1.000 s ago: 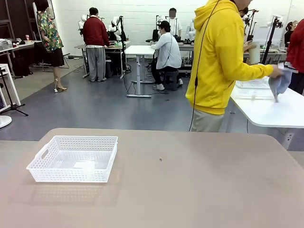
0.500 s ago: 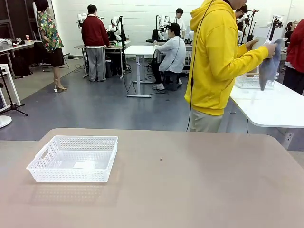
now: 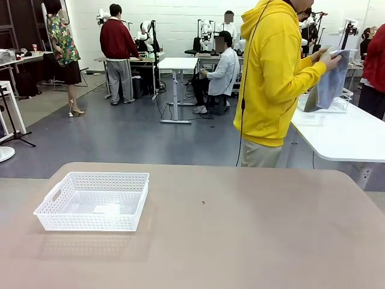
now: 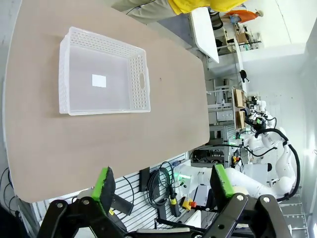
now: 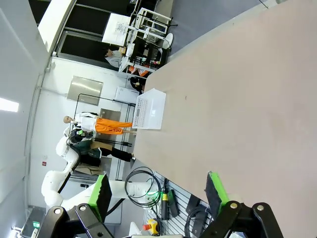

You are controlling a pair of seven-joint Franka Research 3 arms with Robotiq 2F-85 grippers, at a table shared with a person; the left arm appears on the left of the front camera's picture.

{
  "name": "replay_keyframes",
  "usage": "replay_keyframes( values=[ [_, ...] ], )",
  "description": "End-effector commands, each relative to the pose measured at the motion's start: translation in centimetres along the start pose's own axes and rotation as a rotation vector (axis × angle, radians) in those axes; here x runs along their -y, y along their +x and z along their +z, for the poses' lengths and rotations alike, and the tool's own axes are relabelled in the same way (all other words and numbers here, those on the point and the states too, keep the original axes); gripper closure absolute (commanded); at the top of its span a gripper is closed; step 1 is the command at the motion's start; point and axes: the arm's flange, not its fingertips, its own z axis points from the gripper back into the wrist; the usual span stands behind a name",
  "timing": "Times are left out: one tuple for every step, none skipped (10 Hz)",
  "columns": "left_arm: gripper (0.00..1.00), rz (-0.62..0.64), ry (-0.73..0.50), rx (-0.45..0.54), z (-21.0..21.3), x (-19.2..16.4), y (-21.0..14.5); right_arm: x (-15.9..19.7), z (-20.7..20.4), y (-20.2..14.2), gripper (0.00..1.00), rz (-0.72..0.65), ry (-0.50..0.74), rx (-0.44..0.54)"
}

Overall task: Clean and organize the cups into the basket.
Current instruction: Pick up the Organizing basket and move it to the center of the table, then pick up the Reusable plastic cup from the right side of the table and place it inside the Organizing basket.

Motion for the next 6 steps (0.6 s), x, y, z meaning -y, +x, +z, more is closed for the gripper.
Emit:
replay_keyframes(
  values=[
    [0.00, -0.005, -0.008, 0.003, 0.13, 0.01, -0.06, 0.16, -0.03, 0.08, 0.00, 0.000, -0.001, 0.005],
    [0.00, -0.005, -0.008, 0.003, 0.13, 0.01, -0.06, 0.16, -0.03, 0.08, 0.00, 0.000, -0.001, 0.005],
    [0.00, -0.005, -0.008, 0.003, 0.13, 0.01, -0.06, 0.16, -0.03, 0.08, 0.00, 0.000, -0.001, 0.005],
    [0.00, -0.005, -0.008, 0.003, 0.13, 0.01, -0.06, 0.16, -0.03, 0.08, 0.00, 0.000, -0.001, 0.005],
    [0.00, -0.005, -0.008, 0.003, 0.13, 0.01, -0.06, 0.16, -0.03, 0.08, 0.00, 0.000, -0.001, 0.005],
    [0.00, -0.005, -0.008, 0.003, 0.13, 0.01, -0.06, 0.16, -0.03, 0.08, 0.00, 0.000, -0.001, 0.005]
  ],
)
